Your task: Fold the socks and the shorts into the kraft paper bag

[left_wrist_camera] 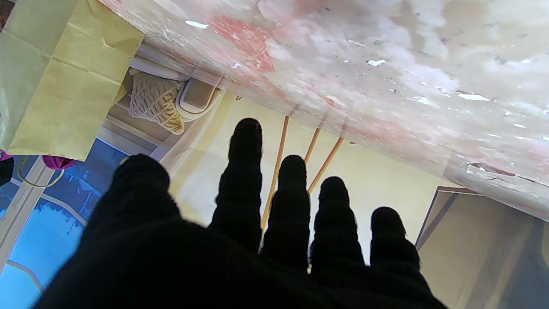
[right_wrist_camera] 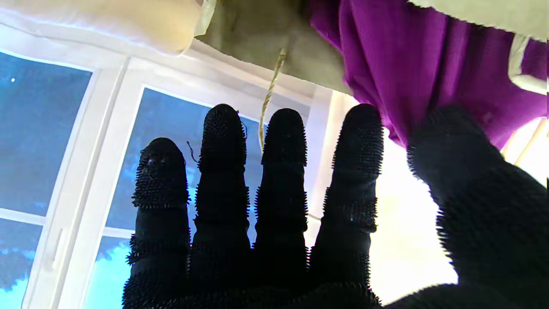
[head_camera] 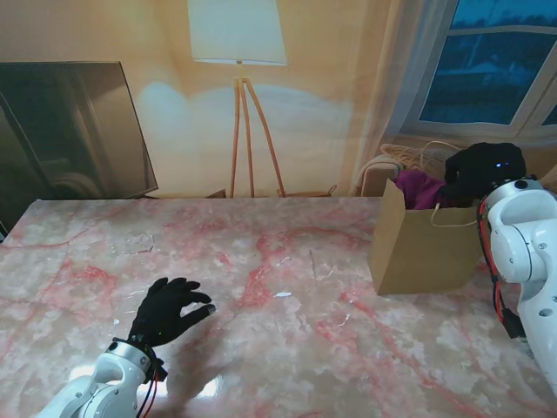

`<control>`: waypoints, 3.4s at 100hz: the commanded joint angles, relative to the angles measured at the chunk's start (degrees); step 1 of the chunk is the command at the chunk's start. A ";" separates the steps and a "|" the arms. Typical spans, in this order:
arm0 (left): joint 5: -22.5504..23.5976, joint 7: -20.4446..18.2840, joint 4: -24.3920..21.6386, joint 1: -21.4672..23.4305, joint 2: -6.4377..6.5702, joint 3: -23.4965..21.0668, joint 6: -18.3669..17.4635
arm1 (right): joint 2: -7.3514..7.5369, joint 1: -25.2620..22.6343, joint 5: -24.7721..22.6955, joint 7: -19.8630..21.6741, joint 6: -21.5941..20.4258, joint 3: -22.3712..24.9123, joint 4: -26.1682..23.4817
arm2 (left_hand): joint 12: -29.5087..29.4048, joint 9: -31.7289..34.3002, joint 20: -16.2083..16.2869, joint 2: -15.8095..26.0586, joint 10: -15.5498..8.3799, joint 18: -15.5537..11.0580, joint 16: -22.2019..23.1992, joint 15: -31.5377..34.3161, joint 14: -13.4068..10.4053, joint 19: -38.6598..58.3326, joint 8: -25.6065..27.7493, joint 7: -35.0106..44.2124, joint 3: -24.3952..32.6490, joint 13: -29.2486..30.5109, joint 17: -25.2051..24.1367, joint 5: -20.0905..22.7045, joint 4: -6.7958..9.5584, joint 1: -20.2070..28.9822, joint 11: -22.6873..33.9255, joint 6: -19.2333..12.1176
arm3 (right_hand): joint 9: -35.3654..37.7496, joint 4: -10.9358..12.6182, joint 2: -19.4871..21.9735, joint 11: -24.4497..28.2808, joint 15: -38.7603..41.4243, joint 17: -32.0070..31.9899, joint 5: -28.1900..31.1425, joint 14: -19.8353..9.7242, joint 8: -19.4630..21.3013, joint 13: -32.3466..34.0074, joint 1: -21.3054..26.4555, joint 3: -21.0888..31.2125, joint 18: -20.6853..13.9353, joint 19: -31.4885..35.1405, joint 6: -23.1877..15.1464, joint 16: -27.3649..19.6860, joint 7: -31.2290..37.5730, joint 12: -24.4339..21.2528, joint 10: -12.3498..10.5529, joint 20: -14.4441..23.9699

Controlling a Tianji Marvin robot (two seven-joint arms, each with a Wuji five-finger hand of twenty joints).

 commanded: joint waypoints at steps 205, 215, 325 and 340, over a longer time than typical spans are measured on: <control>-1.53 7.58 -6.81 1.74 -1.59 1.13 -1.76 | -5.51 -20.25 35.18 -28.82 -16.70 -17.28 7.77 | -2.94 -6.96 1.10 2.23 0.89 -8.05 -1.74 0.55 0.02 14.82 -6.41 -9.26 0.29 0.93 7.77 -11.82 3.34 -4.40 -2.03 5.86 | -29.17 12.89 20.78 -28.03 -22.30 -17.14 -35.12 -7.64 -3.31 -28.26 -13.71 -11.59 -13.91 -30.54 16.46 -23.22 -31.25 -18.36 1.99 -25.33; -1.22 8.48 -6.88 1.94 -1.69 1.52 -1.74 | -5.61 -19.80 35.68 -29.41 -17.40 -18.84 9.70 | -2.97 -7.06 0.99 2.29 0.92 -8.06 -1.81 0.46 -0.07 14.73 -6.42 -9.34 0.21 0.72 7.44 -11.88 3.42 -4.54 -2.00 5.94 | -30.23 13.59 22.18 -30.21 -23.01 -18.56 -36.97 -8.37 -3.92 -30.09 -14.19 -12.13 -14.10 -31.26 16.46 -23.66 -32.03 -19.50 1.40 -24.98; -1.86 8.48 -7.04 2.09 -1.79 2.45 -0.80 | -5.81 -21.11 36.91 -29.25 -14.39 -20.04 9.14 | -3.00 -6.84 0.40 2.27 0.91 -7.98 -1.98 0.14 -0.24 14.23 -6.26 -9.26 0.03 0.53 6.89 -11.19 3.51 -4.25 -2.00 5.85 | -33.31 13.02 25.06 -26.93 -23.29 -19.71 -36.66 -8.07 -2.20 -31.33 -11.83 -17.51 -11.18 -31.43 13.68 -23.10 -31.33 -17.79 1.33 -20.10; -2.06 8.22 -6.90 2.10 -1.78 2.40 -0.75 | -5.72 -21.11 37.14 -28.59 -14.20 -20.11 9.01 | -2.99 -6.78 0.39 2.28 0.98 -7.96 -1.98 0.13 -0.19 14.26 -6.24 -9.22 -0.01 0.53 6.86 -11.09 3.49 -4.26 -1.98 5.78 | -33.55 12.99 25.34 -26.59 -23.30 -19.74 -36.63 -8.11 -2.04 -31.37 -11.74 -17.83 -11.20 -31.47 13.48 -23.09 -31.36 -17.63 1.31 -19.89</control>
